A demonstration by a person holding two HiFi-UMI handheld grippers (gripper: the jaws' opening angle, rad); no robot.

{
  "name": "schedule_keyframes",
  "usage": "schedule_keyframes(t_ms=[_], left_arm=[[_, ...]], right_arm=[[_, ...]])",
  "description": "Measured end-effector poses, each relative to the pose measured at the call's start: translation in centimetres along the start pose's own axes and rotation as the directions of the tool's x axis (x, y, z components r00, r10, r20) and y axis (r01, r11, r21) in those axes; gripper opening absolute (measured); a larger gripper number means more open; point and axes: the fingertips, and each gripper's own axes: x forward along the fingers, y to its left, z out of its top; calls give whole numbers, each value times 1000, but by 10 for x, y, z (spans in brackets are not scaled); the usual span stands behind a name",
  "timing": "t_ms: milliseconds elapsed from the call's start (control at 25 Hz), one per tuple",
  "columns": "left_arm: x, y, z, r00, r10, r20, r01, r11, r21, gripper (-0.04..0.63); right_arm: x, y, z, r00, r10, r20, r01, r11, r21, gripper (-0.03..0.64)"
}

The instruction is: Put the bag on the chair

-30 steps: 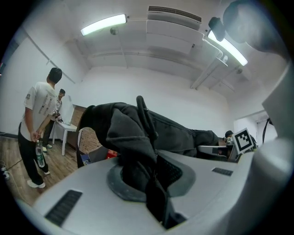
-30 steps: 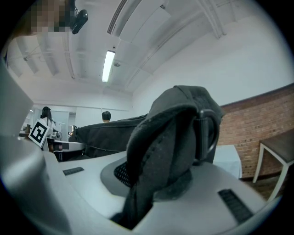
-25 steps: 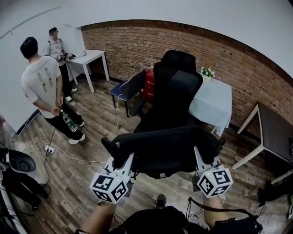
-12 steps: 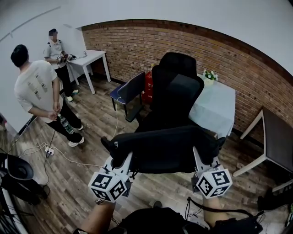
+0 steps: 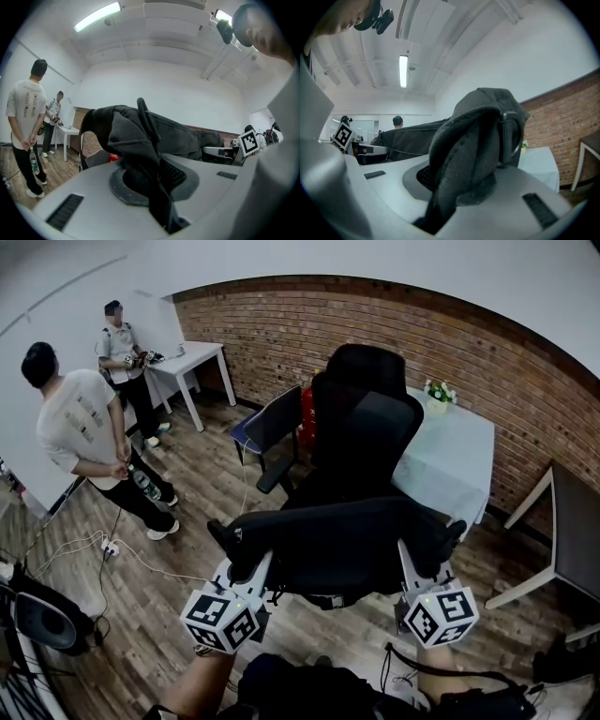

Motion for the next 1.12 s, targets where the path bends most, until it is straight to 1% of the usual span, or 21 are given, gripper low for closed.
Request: schedule_keyframes(t_ms=[120,320,560,880,1120], left_arm=[[7,0,0,1000,-2,5,2,1000,11,55],[24,10,-1,1000,-8,8,8,1000,8,55],[54,28,4,999,-40,25,40,999,-10,55],[98,72,12,997,-72,36,72,997,-23,55],[132,111,15,996,-83,22,84,996,-39,55]], right_arm=[[5,-6,0,1000,-1,16,1,1000,-4,67],[19,-13,-1,1000,1,13,-1,1000,-5,67],[46,-23,8,999,-29,18,30,999,-23,67],[102,-30,13,998,-60,14,61,997,-40,67],[147,-33,12,996,-88,-5,88,995,-38,67]])
